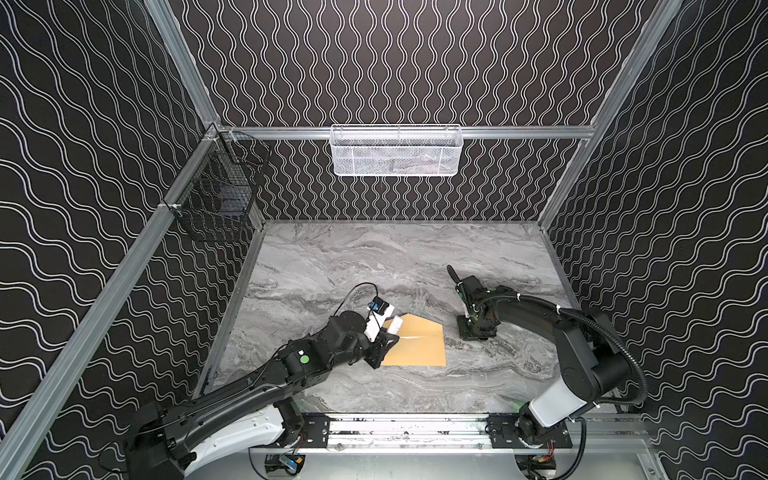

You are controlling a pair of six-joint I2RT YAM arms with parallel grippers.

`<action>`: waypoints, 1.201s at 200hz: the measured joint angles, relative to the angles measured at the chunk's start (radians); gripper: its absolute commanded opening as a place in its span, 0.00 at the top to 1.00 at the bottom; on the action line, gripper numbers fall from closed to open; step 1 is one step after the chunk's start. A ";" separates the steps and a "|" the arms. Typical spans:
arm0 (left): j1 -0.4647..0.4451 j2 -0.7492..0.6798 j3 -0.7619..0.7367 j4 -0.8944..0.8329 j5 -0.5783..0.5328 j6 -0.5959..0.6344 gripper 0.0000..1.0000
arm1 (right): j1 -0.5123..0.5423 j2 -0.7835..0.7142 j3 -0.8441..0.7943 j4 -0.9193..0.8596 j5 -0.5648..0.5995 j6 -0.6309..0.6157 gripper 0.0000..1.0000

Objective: Place the letter into the envelope and seal it

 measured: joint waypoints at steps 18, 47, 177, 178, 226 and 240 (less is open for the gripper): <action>0.000 0.000 -0.003 0.019 -0.002 -0.001 1.00 | 0.000 -0.002 0.000 -0.004 0.004 -0.003 0.59; 0.000 0.006 -0.005 0.047 0.002 -0.019 1.00 | 0.000 -0.034 0.000 -0.010 0.004 -0.004 0.52; 0.000 0.051 -0.077 0.366 0.109 -0.132 1.00 | 0.000 -0.766 -0.226 0.425 -0.521 0.029 0.39; 0.000 0.052 -0.077 0.370 0.110 -0.132 1.00 | 0.000 -0.769 -0.228 0.430 -0.526 0.031 0.39; 0.000 0.124 -0.080 0.564 0.201 -0.151 1.00 | 0.023 -0.857 -0.285 0.730 -0.731 0.141 0.33; 0.000 0.140 -0.078 0.614 0.230 -0.155 1.00 | 0.050 -0.856 -0.289 0.779 -0.758 0.151 0.32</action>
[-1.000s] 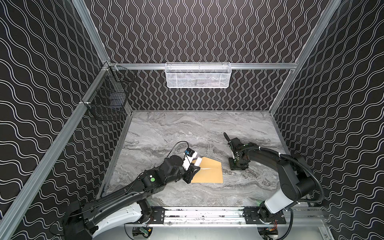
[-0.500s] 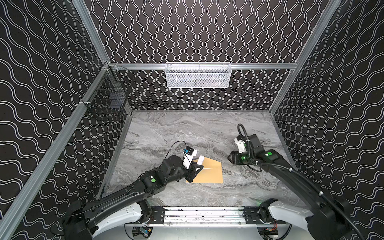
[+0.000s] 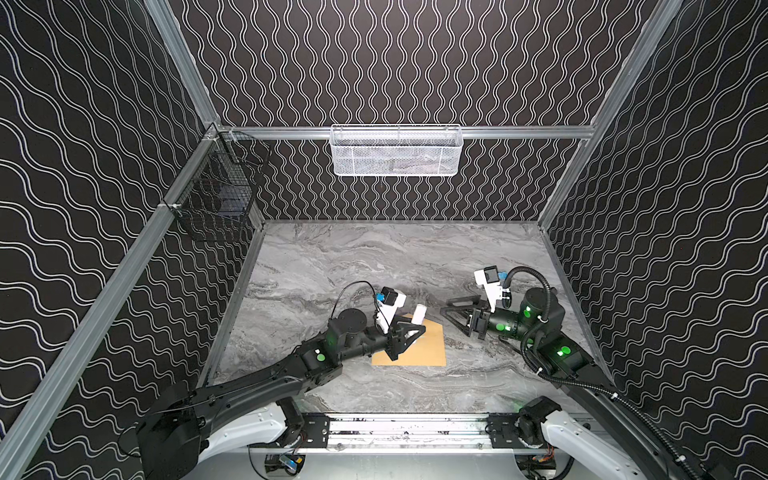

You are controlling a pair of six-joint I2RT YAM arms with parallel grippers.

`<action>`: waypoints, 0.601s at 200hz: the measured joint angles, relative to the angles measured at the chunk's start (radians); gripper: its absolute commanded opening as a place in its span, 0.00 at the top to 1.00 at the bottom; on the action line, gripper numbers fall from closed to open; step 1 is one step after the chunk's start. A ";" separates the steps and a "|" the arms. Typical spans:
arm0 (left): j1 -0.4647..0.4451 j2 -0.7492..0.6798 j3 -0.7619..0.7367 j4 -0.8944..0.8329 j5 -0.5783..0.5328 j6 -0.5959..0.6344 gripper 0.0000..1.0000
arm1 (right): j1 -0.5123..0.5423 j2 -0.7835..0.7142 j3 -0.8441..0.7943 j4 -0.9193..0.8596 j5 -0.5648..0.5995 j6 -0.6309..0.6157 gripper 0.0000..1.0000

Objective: Place the letter into the envelope and seal it

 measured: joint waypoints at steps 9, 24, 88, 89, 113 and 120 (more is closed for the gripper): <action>0.000 0.008 -0.002 0.026 0.015 -0.004 1.00 | 0.018 0.004 0.000 0.026 -0.012 0.000 0.31; 0.000 0.013 -0.005 0.057 0.035 -0.021 1.00 | 0.054 0.023 0.000 0.064 -0.013 0.000 0.31; 0.000 0.011 -0.011 0.122 0.071 -0.023 1.00 | 0.169 0.131 0.023 0.118 0.025 -0.025 0.49; 0.000 0.011 -0.011 0.123 0.071 -0.023 1.00 | 0.171 0.132 0.023 0.119 0.025 -0.026 0.50; 0.000 0.014 -0.019 0.135 0.088 -0.024 1.00 | 0.198 0.161 0.045 0.127 0.029 -0.030 0.61; 0.000 0.014 -0.020 0.139 0.089 -0.024 1.00 | 0.201 0.167 0.051 0.127 0.032 -0.031 0.63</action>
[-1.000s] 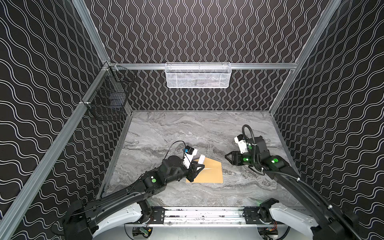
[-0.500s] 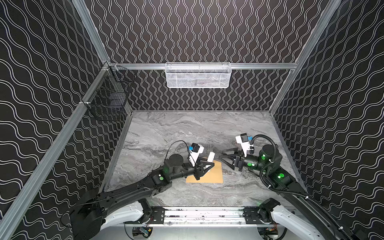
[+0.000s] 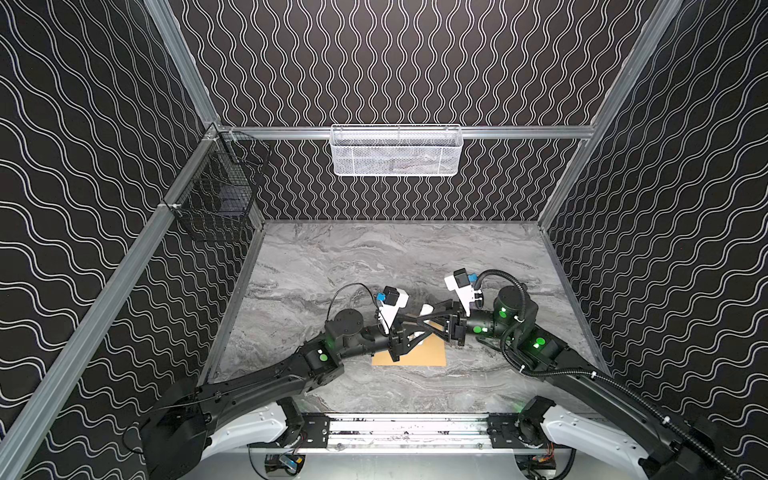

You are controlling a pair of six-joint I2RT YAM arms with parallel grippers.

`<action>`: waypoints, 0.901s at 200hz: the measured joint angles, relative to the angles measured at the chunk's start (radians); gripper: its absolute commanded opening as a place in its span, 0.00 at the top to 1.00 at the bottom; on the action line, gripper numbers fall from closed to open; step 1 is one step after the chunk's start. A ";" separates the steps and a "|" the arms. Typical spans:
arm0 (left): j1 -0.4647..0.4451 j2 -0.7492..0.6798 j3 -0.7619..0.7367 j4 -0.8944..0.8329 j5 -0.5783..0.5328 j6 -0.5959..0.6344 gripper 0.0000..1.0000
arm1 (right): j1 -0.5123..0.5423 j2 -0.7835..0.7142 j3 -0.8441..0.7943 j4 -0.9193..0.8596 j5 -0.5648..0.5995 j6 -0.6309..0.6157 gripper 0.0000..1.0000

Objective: Place the letter into the envelope and seal it

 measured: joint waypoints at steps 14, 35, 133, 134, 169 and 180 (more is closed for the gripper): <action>0.000 -0.002 -0.005 0.006 0.005 0.000 1.00 | 0.008 0.013 0.006 0.001 0.007 -0.003 0.67; 0.000 -0.010 -0.013 0.010 0.005 0.000 1.00 | 0.017 0.027 0.012 0.001 0.010 -0.008 0.76; 0.001 -0.023 0.013 -0.054 0.024 0.028 0.46 | 0.031 0.108 0.161 -0.212 -0.020 -0.134 0.95; 0.001 -0.023 0.015 -0.058 0.026 0.030 0.46 | 0.031 0.111 0.166 -0.220 -0.023 -0.139 0.95; 0.001 -0.038 0.039 -0.142 0.042 0.056 0.50 | 0.027 0.166 0.251 -0.385 -0.056 -0.268 0.97; 0.001 -0.039 0.041 -0.162 0.048 0.059 0.51 | 0.027 0.179 0.272 -0.430 -0.065 -0.303 0.97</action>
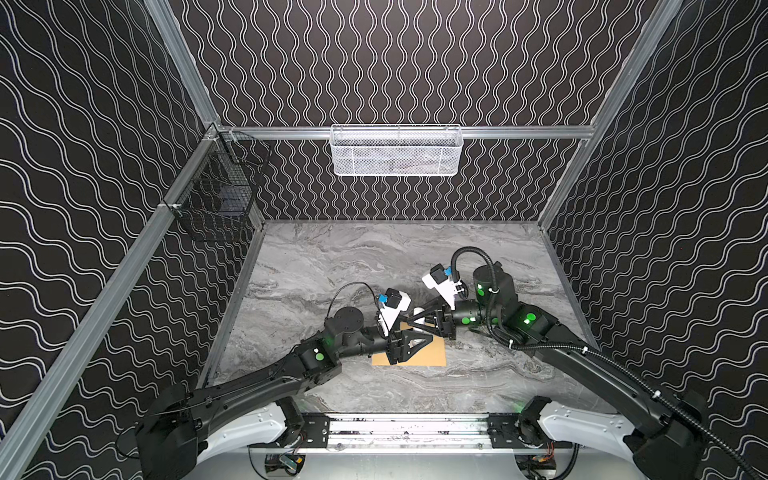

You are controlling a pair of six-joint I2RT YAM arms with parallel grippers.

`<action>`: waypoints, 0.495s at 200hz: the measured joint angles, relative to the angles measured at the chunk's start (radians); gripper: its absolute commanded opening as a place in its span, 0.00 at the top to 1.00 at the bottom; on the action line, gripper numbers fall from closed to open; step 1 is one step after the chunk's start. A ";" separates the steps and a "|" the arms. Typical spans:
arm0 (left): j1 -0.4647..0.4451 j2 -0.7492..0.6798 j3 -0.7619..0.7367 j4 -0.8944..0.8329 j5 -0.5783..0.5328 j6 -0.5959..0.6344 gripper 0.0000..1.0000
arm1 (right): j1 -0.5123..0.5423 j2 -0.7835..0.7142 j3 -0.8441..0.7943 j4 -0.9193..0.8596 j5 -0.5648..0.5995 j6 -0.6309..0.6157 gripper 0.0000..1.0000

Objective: Place the letter into the envelope and seal it

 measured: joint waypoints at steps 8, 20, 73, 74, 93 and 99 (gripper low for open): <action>0.000 0.000 0.000 -0.006 0.002 0.000 0.52 | 0.000 0.009 0.016 -0.029 -0.004 -0.021 0.97; 0.000 0.001 0.002 -0.019 0.005 0.000 0.57 | 0.000 0.025 0.039 -0.071 -0.009 -0.056 0.97; 0.002 0.006 0.014 -0.061 0.003 0.000 0.65 | 0.000 0.071 0.110 -0.197 -0.028 -0.145 0.98; 0.002 0.006 0.014 -0.062 0.003 0.000 0.65 | 0.000 0.071 0.111 -0.198 -0.028 -0.146 0.98; 0.002 0.005 0.021 -0.086 0.001 0.000 0.59 | 0.000 0.085 0.121 -0.213 -0.029 -0.166 0.99; 0.002 0.003 0.021 -0.091 0.000 0.000 0.58 | 0.000 0.089 0.122 -0.214 -0.029 -0.169 0.99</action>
